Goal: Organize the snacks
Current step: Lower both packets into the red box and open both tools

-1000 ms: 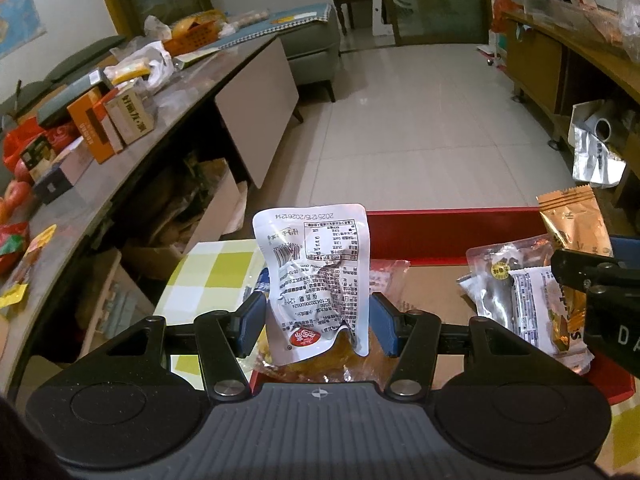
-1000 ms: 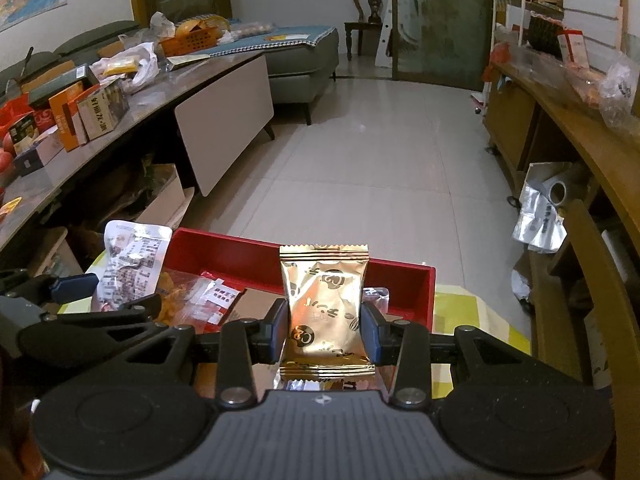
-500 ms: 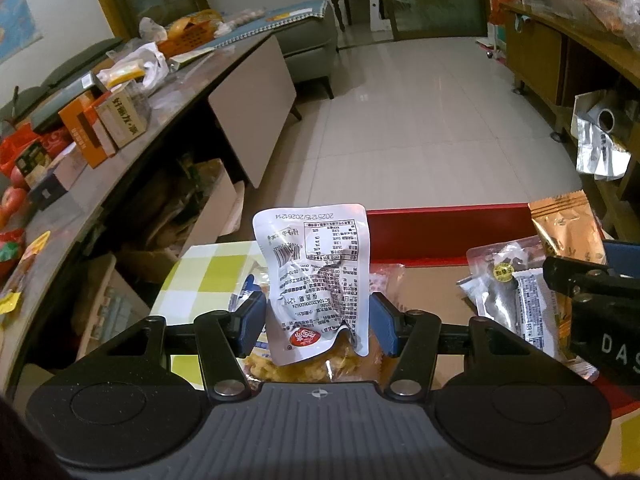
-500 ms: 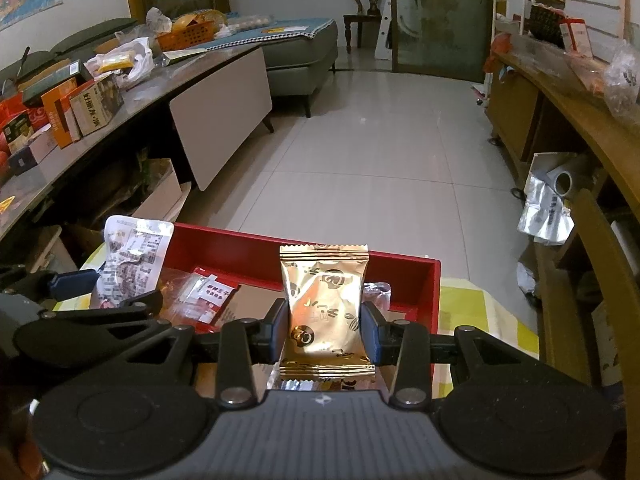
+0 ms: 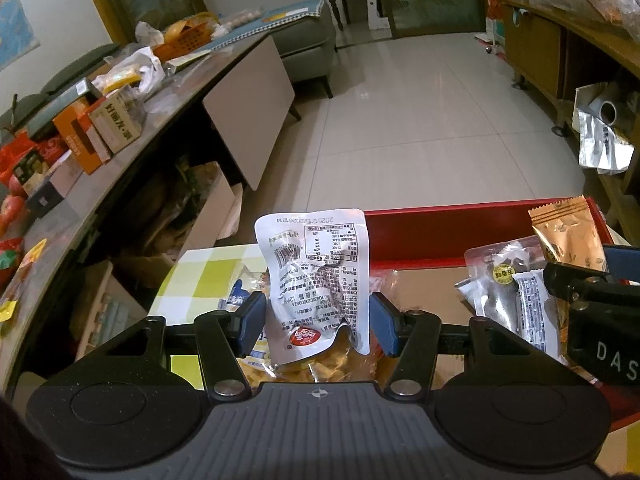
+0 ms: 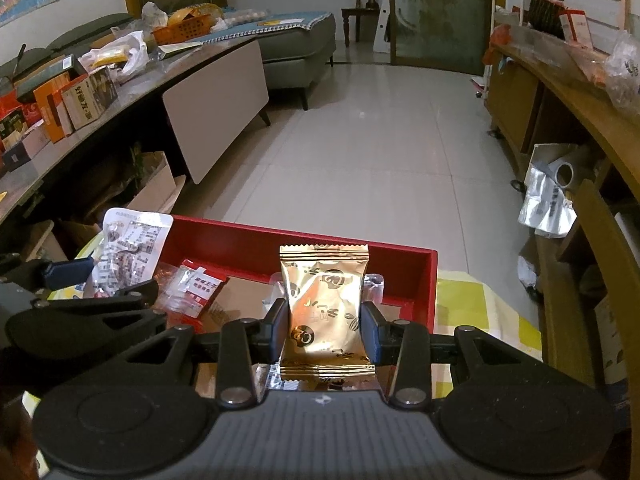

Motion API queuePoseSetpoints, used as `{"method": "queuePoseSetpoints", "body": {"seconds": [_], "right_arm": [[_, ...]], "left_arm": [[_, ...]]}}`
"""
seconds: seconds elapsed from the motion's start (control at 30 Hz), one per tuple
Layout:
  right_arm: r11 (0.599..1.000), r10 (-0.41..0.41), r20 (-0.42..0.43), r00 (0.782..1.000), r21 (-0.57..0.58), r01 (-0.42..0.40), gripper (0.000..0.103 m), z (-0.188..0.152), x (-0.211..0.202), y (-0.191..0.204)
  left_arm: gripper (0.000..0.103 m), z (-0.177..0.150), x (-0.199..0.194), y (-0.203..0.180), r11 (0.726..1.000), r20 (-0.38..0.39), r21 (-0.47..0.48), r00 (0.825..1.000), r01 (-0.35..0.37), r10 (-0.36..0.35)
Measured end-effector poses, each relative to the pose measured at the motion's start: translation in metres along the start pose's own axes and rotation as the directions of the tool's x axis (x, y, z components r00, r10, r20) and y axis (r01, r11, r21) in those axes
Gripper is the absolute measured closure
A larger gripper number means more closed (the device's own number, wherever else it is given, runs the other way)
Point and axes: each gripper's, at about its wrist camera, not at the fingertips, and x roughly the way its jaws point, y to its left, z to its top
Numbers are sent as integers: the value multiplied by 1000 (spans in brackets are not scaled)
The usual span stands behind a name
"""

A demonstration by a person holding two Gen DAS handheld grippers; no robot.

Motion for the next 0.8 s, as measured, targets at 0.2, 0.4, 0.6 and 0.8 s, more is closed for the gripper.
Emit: {"method": "queuePoseSetpoints", "body": {"seconds": [0.2, 0.4, 0.6, 0.8], "right_arm": [[1000, 2, -9, 1000, -3, -2, 54, -1, 6, -1], [1000, 4, -15, 1000, -5, -4, 54, -2, 12, -2], [1000, 6, -13, 1000, -8, -6, 54, -2, 15, -1], [1000, 4, -12, 1000, -7, -4, 54, -3, 18, -2]], "left_arm": [[39, 1, 3, -3, 1000, 1, 7, 1000, -8, 8], [39, 3, 6, -5, 1000, 5, 9, 1000, -6, 6], [39, 5, 9, -6, 1000, 8, 13, 1000, -8, 8], [39, 6, 14, -9, 1000, 10, 21, 1000, -9, 8]]}}
